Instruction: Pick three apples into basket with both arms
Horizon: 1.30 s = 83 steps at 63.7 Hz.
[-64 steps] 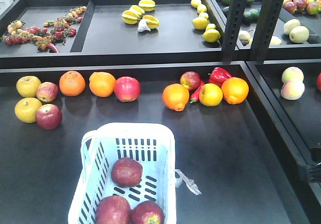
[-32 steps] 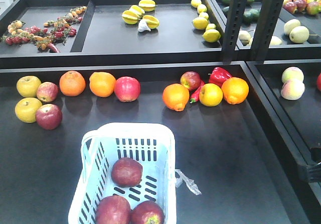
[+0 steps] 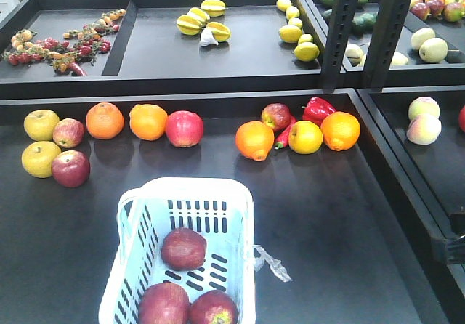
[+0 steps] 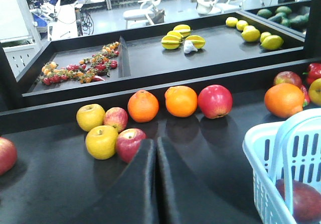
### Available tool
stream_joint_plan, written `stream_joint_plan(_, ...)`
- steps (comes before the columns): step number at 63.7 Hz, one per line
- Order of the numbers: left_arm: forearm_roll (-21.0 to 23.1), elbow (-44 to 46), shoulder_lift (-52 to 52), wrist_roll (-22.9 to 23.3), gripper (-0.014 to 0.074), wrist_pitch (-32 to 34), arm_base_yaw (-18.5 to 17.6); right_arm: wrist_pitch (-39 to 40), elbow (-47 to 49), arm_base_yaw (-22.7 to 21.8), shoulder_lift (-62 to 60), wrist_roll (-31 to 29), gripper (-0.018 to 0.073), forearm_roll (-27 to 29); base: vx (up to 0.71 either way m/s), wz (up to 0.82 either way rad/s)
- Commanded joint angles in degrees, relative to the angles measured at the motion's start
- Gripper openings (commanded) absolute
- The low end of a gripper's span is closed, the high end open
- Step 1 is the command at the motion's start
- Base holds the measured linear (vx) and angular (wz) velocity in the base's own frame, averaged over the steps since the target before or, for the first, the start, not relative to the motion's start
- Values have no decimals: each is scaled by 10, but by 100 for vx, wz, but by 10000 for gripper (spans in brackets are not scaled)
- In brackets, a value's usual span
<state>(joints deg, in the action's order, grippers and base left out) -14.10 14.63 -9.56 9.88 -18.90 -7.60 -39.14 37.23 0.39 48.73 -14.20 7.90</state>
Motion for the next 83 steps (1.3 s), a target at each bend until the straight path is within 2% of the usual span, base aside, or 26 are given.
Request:
stream_joint_plan(1,58,-19,11,-40,-7,99,18,30,15,-4,-5,0,-9,1,0,0)
stream_joint_plan(7,77,-60,31,-48,-7,153,35,30,15,-4,-5,0,-9,1,0,0)
stream_joint_plan(13,77,-102,47,-46,-7,198,43,29,15,-4,-5,0,-9,1,0,0)
stream_joint_plan(28,83,-172,76,-31,-6,242,49,26,15,-4,-5,0,-9,1,0,0)
stream_joint_plan(33,98,-174,84,-31,-6,233,49,21,15,-4,-5,0,-9,1,0,0)
stream_joint_plan(45,98,-174,112,-32,-6,231,49,20,15,-4,-5,0,-9,1,0,0)
stream_joint_plan(83,97,-173,111,-32,-6,229,49,20,15,-4,-5,0,-9,1,0,0)
